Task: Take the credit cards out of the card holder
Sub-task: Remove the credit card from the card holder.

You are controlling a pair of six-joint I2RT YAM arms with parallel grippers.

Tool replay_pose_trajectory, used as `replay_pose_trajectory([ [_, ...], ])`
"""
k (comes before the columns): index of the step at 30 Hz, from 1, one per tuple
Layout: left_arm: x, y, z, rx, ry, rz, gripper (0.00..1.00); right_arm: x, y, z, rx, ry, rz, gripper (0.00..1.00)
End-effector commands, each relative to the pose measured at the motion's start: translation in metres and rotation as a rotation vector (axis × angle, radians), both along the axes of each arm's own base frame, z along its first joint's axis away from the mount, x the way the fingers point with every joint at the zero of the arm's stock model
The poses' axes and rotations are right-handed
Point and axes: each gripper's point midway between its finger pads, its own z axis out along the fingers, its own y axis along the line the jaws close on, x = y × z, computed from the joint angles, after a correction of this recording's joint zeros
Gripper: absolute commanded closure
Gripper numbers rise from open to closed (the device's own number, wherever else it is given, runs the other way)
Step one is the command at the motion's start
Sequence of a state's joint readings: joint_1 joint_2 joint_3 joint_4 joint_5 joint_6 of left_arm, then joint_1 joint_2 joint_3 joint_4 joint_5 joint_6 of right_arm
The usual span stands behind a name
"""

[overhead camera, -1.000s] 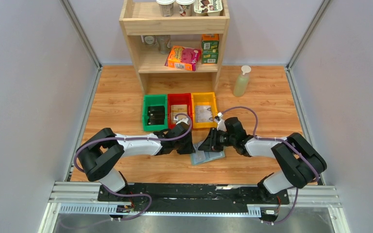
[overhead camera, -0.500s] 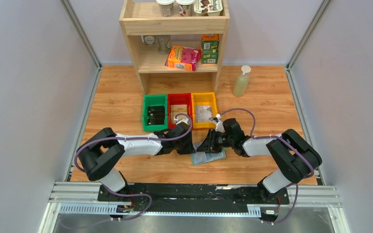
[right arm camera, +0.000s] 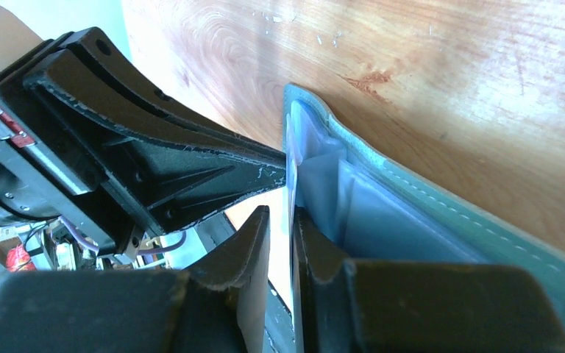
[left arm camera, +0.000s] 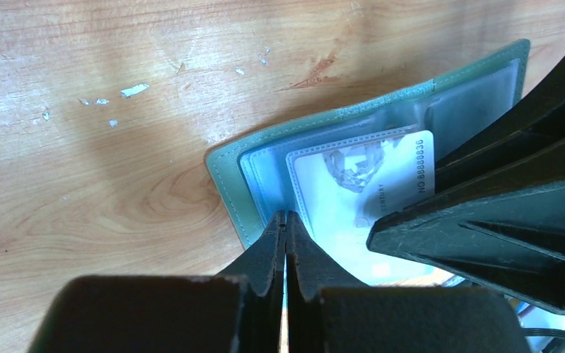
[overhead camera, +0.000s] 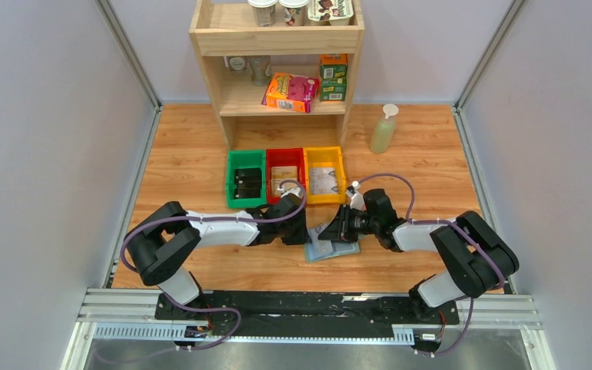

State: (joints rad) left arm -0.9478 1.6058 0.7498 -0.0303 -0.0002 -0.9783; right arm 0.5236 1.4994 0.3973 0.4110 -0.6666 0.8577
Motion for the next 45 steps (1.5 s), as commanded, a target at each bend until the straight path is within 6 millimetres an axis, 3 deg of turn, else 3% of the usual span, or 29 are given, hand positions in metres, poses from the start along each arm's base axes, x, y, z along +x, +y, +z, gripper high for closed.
replay_pose_trajectory([
  [1, -0.010, 0.014, -0.025, 0.098, 0.043, -0.018, 1.00, 0.005, 0.001, 0.022, 0.068, -0.075, 0.019, 0.81],
  [13, -0.010, 0.013, -0.024, 0.096, 0.043, -0.024, 1.00, 0.007, -0.014, 0.012, 0.057, -0.058, -0.010, 0.79],
  [22, -0.009, 0.012, -0.022, 0.090, 0.038, -0.024, 1.00, 0.007, -0.015, 0.000, 0.056, -0.023, -0.012, 0.76],
  [31, -0.008, 0.011, -0.021, 0.087, 0.032, -0.030, 1.00, 0.012, -0.036, -0.009, 0.034, -0.006, -0.059, 0.74],
  [38, -0.008, 0.011, -0.021, 0.089, 0.032, -0.031, 1.00, 0.013, -0.039, -0.010, 0.041, -0.001, -0.059, 0.89],
  [45, -0.008, 0.011, -0.020, 0.085, 0.029, -0.031, 1.00, 0.014, -0.048, -0.011, 0.044, 0.002, -0.077, 0.93],
])
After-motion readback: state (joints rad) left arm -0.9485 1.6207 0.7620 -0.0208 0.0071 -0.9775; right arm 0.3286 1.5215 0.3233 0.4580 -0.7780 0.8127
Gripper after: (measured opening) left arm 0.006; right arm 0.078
